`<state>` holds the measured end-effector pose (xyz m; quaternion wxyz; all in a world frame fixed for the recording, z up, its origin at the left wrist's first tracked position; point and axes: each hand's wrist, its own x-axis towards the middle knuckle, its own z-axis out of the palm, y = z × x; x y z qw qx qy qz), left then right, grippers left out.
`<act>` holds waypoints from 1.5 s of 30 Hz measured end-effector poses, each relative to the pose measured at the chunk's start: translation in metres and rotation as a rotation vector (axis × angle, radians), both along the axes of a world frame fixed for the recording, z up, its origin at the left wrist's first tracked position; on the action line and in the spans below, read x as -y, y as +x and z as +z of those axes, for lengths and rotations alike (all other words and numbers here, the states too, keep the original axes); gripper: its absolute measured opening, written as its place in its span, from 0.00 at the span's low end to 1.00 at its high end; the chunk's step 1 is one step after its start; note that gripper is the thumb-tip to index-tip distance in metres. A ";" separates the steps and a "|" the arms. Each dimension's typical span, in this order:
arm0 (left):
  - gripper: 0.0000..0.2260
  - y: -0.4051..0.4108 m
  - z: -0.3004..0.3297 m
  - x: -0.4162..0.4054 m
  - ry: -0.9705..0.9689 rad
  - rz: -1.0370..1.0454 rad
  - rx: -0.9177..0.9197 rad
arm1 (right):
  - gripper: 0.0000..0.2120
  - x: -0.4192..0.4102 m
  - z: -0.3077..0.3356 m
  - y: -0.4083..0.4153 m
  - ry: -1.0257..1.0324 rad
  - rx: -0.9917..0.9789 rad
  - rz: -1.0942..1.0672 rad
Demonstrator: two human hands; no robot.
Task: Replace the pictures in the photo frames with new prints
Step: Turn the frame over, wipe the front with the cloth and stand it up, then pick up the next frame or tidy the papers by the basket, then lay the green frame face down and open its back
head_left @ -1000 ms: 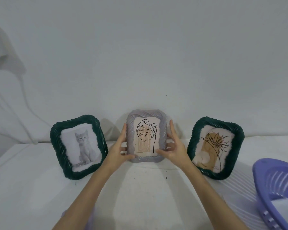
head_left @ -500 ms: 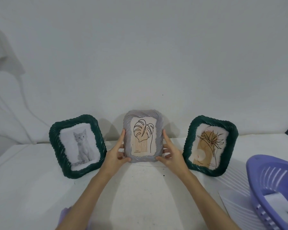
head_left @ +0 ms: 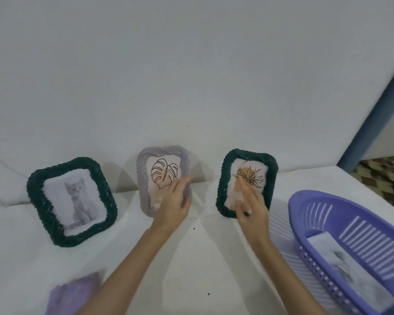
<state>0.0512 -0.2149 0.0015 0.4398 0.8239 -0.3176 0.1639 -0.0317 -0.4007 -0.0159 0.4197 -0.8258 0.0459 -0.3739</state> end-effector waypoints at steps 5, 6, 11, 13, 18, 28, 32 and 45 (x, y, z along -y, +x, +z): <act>0.31 -0.013 0.009 0.076 0.010 -0.203 -0.352 | 0.36 0.021 0.009 -0.004 -0.061 -0.098 -0.242; 0.33 -0.008 0.006 0.077 -0.005 -0.214 -0.421 | 0.38 0.015 0.011 0.003 -0.018 -0.148 -0.242; 0.40 -0.003 -0.003 0.086 -0.067 -0.211 -0.571 | 0.45 0.024 0.005 0.000 0.198 -0.290 -0.201; 0.40 -0.003 -0.003 0.083 -0.092 -0.199 -0.596 | 0.47 0.030 0.003 -0.001 0.233 -0.291 -0.189; 0.41 -0.013 -0.002 0.057 -0.168 -0.210 -0.596 | 0.42 0.025 0.005 -0.008 0.176 -0.341 -0.153; 0.41 -0.072 0.013 -0.048 -0.363 -0.033 -0.475 | 0.35 -0.032 0.035 -0.009 0.041 -0.282 0.027; 0.41 -0.095 0.015 -0.076 -0.308 0.069 -0.335 | 0.23 -0.068 0.097 -0.011 -0.105 -0.142 0.165; 0.35 -0.131 0.016 -0.102 -0.384 0.154 -0.290 | 0.10 -0.107 0.149 -0.044 -0.416 -0.486 0.339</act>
